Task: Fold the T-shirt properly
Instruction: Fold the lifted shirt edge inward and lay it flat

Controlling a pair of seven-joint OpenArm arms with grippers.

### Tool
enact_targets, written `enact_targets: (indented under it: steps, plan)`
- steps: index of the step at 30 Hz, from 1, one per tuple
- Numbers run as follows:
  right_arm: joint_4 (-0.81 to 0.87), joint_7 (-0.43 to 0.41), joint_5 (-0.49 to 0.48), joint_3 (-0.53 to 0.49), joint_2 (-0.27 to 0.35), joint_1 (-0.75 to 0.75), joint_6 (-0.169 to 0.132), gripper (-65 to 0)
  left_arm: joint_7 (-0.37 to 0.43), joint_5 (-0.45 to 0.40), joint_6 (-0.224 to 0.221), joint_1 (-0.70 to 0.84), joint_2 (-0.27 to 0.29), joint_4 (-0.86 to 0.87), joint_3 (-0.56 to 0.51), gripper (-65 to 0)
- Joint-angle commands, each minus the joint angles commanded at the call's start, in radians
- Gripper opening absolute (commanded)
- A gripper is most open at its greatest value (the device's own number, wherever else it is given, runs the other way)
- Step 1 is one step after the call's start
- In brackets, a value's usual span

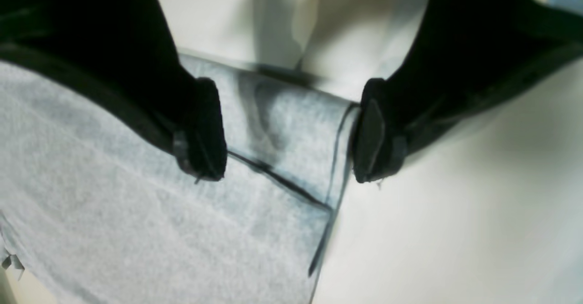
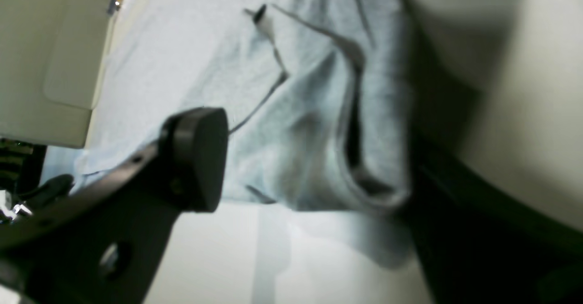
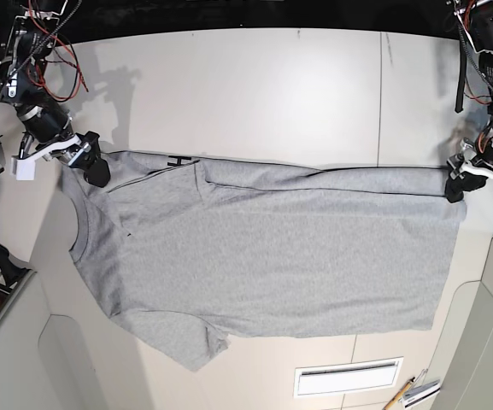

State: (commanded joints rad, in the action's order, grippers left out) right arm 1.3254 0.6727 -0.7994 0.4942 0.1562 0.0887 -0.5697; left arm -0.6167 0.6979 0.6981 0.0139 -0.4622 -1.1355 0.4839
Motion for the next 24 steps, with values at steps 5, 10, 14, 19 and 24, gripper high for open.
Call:
enact_targets:
  steps: [5, 10, 14, 19, 24]
  plan:
    - [0.000, -0.049, 0.023, 0.000, -0.007, 0.000, 0.000, -21.2, 0.015, -0.001, 0.000, 0.000, -0.001, 0.000, -0.072, -27.3]
    - [0.000, -0.080, 0.051, 0.000, -0.007, -0.016, -0.001, -63.7, 0.045, -0.002, 0.000, 0.000, -0.001, 0.000, -0.084, -65.0]
    - [0.001, -0.073, 0.051, 0.002, -0.007, -0.045, -0.004, -65.0, 0.058, -0.003, 0.000, -0.009, -0.001, -0.001, -0.084, -65.0]
    - [0.033, 0.010, 0.048, 0.015, -0.002, -0.057, -0.014, -65.0, -0.020, 0.001, 0.000, -0.010, -0.004, -0.052, -0.075, -65.0]
    - [0.076, 0.058, -0.006, 0.030, 0.033, 0.006, -0.021, -65.0, -0.151, 0.074, 0.000, 0.065, -0.006, -0.208, -0.044, -65.0]
